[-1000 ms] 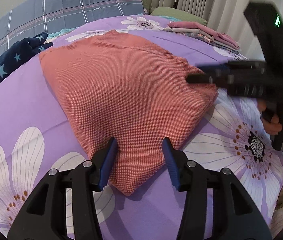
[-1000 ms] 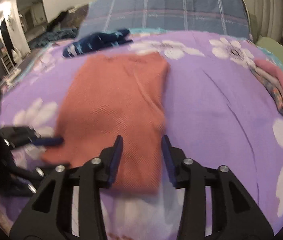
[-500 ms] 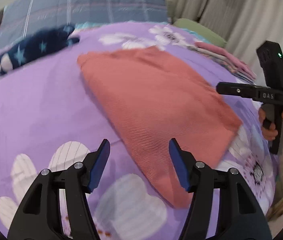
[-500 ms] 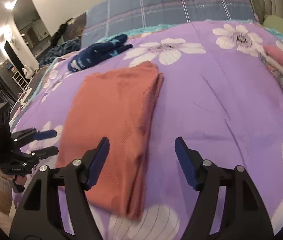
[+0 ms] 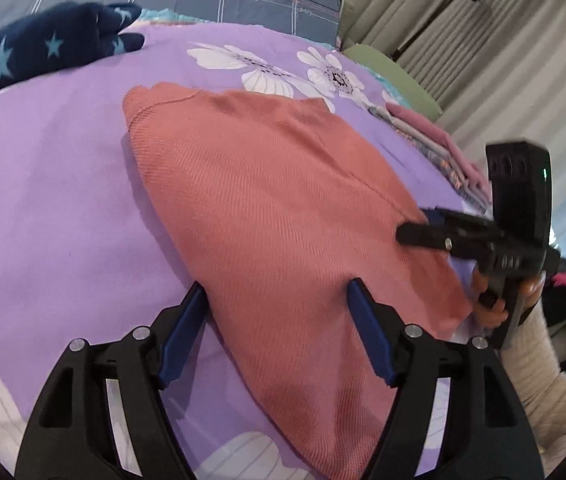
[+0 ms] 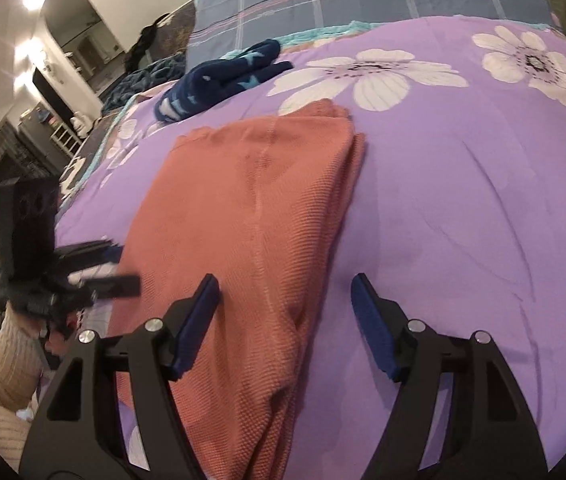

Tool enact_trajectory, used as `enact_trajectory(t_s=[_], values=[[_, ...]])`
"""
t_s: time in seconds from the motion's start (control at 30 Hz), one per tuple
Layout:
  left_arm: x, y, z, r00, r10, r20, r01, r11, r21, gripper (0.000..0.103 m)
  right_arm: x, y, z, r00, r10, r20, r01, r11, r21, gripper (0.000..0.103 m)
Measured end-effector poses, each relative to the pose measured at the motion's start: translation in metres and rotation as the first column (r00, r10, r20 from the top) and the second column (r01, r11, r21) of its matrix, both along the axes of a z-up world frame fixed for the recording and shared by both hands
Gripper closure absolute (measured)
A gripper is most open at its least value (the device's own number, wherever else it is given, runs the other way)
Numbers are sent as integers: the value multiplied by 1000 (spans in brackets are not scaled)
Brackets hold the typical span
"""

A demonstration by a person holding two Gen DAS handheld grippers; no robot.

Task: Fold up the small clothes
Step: 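Grasp the folded sweatshirt edge with the left gripper while the right gripper grasps beside it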

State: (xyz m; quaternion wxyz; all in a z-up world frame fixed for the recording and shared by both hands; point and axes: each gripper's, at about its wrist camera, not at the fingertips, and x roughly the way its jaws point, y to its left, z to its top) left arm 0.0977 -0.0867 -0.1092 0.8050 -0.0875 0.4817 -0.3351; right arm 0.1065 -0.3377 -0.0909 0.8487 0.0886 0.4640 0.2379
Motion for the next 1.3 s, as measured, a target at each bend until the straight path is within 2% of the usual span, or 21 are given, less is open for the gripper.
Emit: enact_trajectory(t_s=[0.07, 0.17, 0.27, 0.4, 0.5, 0.53, 0.57, 0.67, 0.77, 0.93, 1.13, 1.2, 1.3], values=[[7, 3, -2, 1000, 5, -6, -5, 1000, -13, 31, 0, 1, -1, 1000, 17, 0, -17, 1000, -6, 32], [22, 2, -7, 999, 32, 26, -32, 999, 8, 31, 7, 2, -6, 1000, 8, -24, -8, 1000, 0, 32], [39, 3, -12, 998, 56, 27, -55, 998, -34, 33, 21, 6, -10, 999, 20, -27, -20, 1000, 14, 29], [52, 4, -14, 998, 57, 26, -56, 997, -52, 45, 46, 3, -15, 999, 11, -34, -8, 996, 92, 29], [49, 5, -11, 998, 41, 39, -40, 998, -48, 57, 56, 3, -12, 1000, -8, -29, 11, 994, 112, 48], [46, 6, -10, 998, 39, 50, -37, 999, -40, 58, 56, 4, -12, 999, 10, -45, -4, 992, 127, 58], [41, 5, -7, 997, 36, 67, -35, 999, -23, 58, 54, 5, -13, 998, 23, -61, -14, 991, 134, 58], [30, 5, -4, 994, 15, 109, -18, 1000, 24, 57, 37, 10, -6, 998, 49, -39, -47, 997, 59, 56], [26, 11, -7, 997, 1, 80, -2, 1000, 5, 51, 19, 2, -1, 996, 71, -53, -69, 997, 41, 54], [35, 14, -16, 999, -10, 37, 12, 998, -55, 47, 27, -5, -13, 991, 87, -105, -76, 991, 107, 46], [45, 7, -17, 999, -32, 32, 34, 997, -66, 47, 64, 16, -24, 990, 98, -105, -77, 979, 186, 43], [44, 8, -17, 999, -35, 40, 38, 997, -69, 47, 66, 19, -20, 989, 100, -113, -79, 981, 180, 41], [43, 12, -19, 999, -36, 38, 39, 995, -92, 47, 55, 20, -14, 988, 124, -91, -113, 987, 112, 42]])
